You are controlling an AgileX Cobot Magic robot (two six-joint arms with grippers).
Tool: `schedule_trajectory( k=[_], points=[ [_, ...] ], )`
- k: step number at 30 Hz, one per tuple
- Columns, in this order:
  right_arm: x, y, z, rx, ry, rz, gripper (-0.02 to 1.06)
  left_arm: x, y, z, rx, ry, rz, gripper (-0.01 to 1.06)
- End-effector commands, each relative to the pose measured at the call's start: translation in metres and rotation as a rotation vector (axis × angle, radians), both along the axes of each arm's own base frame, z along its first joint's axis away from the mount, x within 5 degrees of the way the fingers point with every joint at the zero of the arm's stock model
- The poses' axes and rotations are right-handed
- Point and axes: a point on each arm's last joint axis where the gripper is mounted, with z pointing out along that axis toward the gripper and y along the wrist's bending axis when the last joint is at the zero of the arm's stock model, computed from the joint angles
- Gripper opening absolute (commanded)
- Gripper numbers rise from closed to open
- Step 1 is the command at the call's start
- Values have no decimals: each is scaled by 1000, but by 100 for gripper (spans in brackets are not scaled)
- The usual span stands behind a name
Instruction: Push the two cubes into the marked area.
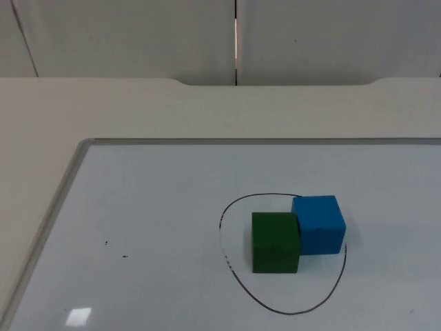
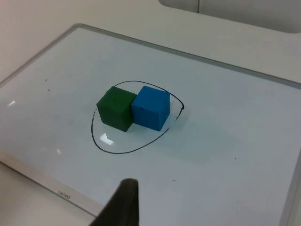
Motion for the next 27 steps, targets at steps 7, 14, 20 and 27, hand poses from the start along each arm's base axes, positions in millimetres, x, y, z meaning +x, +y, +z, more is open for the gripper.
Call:
schedule_trajectory(
  k=[7, 14, 20, 27],
  points=[
    [0, 0, -2, -20, -9, 12, 100, 0, 0, -1, -3, -9, 9, 105],
    [0, 0, -2, -48, -18, 27, 105, 0, 0, -1, -3, -9, 9, 105],
    [0, 0, -2, -48, -18, 27, 105, 0, 0, -1, -3, -9, 9, 105],
    [0, 0, -2, -48, -18, 27, 105, 0, 0, -1, -3, -9, 9, 105]
  ],
)
